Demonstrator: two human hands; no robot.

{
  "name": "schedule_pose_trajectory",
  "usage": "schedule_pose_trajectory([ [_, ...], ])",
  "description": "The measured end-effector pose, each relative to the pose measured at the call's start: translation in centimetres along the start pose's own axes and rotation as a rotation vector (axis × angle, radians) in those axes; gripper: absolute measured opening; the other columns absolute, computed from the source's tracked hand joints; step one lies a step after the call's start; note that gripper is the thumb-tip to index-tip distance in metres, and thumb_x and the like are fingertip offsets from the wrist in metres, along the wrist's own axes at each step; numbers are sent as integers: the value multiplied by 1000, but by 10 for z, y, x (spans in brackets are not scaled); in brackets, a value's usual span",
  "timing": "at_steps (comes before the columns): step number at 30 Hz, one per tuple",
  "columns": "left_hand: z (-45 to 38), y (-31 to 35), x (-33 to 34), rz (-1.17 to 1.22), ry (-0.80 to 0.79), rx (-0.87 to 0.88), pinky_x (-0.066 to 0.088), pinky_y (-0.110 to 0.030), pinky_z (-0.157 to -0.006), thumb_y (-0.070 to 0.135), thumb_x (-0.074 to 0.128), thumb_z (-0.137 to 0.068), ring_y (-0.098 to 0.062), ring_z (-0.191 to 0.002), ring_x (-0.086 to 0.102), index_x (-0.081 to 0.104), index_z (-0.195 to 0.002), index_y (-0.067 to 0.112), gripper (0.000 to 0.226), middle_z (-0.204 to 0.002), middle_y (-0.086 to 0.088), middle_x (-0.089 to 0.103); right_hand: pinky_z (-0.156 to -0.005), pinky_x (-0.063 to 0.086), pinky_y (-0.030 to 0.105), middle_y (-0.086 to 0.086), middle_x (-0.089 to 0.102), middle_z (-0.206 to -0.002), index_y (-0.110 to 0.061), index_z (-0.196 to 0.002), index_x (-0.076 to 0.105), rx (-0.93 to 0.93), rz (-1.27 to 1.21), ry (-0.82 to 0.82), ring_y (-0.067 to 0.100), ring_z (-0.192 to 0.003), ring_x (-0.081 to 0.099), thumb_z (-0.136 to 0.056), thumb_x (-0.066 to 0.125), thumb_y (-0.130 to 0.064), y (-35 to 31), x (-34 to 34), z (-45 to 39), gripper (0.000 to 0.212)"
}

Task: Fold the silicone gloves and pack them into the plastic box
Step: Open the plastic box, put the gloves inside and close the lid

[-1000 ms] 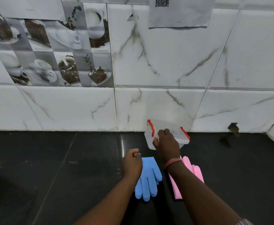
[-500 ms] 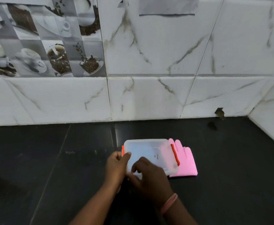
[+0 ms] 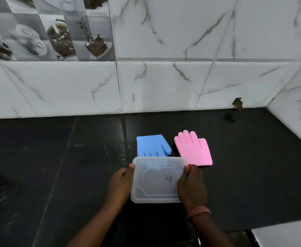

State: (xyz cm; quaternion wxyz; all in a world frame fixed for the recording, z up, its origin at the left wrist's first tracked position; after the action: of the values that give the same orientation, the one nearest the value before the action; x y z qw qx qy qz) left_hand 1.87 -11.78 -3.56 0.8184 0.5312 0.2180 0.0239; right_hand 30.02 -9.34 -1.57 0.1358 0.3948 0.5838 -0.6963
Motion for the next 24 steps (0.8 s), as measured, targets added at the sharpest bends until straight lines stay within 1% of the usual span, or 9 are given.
schedule_pose_trajectory([
  [2, 7, -4, 0, -134, 32, 39, 41, -33, -58, 50, 47, -102, -19, -66, 60, 60, -80, -2, 58, -73, -11, 67, -61, 35, 22, 0, 55, -98, -24, -94, 53, 32, -27, 9, 12, -76, 52, -104, 40, -32, 8, -1, 4, 18],
  [4, 13, -10, 1, -229, 80, 64, 45, -32, -62, 45, 42, -105, -18, -70, 62, 62, -78, 5, 53, -75, -6, 67, -70, 40, 30, 3, 59, -99, -20, -95, 61, 79, -49, 6, 16, -80, 54, -104, 39, -30, 18, 2, 5, 25],
  [7, 16, -13, 1, -249, 139, 102, 50, -38, -67, 39, 37, -107, -24, -75, 65, 61, -73, 15, 48, -76, -3, 67, -76, 43, 33, 3, 64, -99, -16, -100, 67, 130, -92, 7, 21, -89, 60, -105, 40, -29, 23, 2, 4, 31],
  [10, 9, -16, -6, -335, 199, 68, 40, -31, -66, 34, 35, -108, -26, -79, 65, 72, -86, 18, 46, -81, -3, 69, -78, 44, 33, 6, 69, -99, -14, -99, 71, 159, -136, 11, 22, -88, 61, -104, 43, -25, 23, -2, 0, 31],
  [13, 8, -22, -6, -327, 182, 46, 39, -27, -58, 37, 34, -108, -14, -69, 58, 69, -81, 22, 47, -75, 5, 64, -79, 46, 34, 8, 71, -97, -12, -94, 72, 161, -155, -3, 23, -87, 62, -103, 45, -24, 23, -5, -3, 31],
  [15, 8, -26, -5, -317, 178, 37, 39, -28, -59, 38, 33, -108, -12, -69, 57, 71, -86, 21, 47, -78, 3, 65, -84, 51, 40, 10, 71, -95, -11, -90, 73, 178, -182, -7, 27, -89, 63, -102, 46, -25, 26, -5, -7, 33],
  [20, 5, -30, -6, -245, 172, 15, 49, -35, -81, 34, 34, -109, -32, -99, 68, 76, -112, 13, 47, -107, -13, 75, -82, 54, 41, 6, 72, -87, -14, -84, 75, 240, -263, -74, 28, -86, 66, -98, 47, -14, 40, -2, -14, 32],
  [22, 6, -30, -5, -218, 162, 8, 50, -37, -84, 34, 35, -109, -33, -100, 69, 76, -111, 11, 47, -105, -14, 75, -79, 55, 41, 5, 72, -84, -16, -80, 73, 215, -256, -92, 26, -83, 66, -99, 47, -16, 43, -1, -15, 33],
  [24, 7, -31, -5, -150, 142, -1, 51, -38, -81, 34, 37, -109, -33, -95, 70, 75, -100, 7, 48, -97, -15, 76, -83, 53, 41, 8, 72, -99, -19, -91, 70, 143, -184, -64, 23, -88, 65, -102, 48, -28, 35, -5, -16, 26],
])
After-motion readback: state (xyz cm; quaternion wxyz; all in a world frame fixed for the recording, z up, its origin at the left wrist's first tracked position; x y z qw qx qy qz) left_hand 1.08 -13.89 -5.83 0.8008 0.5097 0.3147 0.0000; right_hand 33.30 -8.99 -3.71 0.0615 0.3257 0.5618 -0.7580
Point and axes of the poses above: each hand's wrist, its own z-axis away from the middle knuckle, its own x-axis out of the palm, y = z × x, the point moved 9 cm from there along -z, towards the middle knuckle
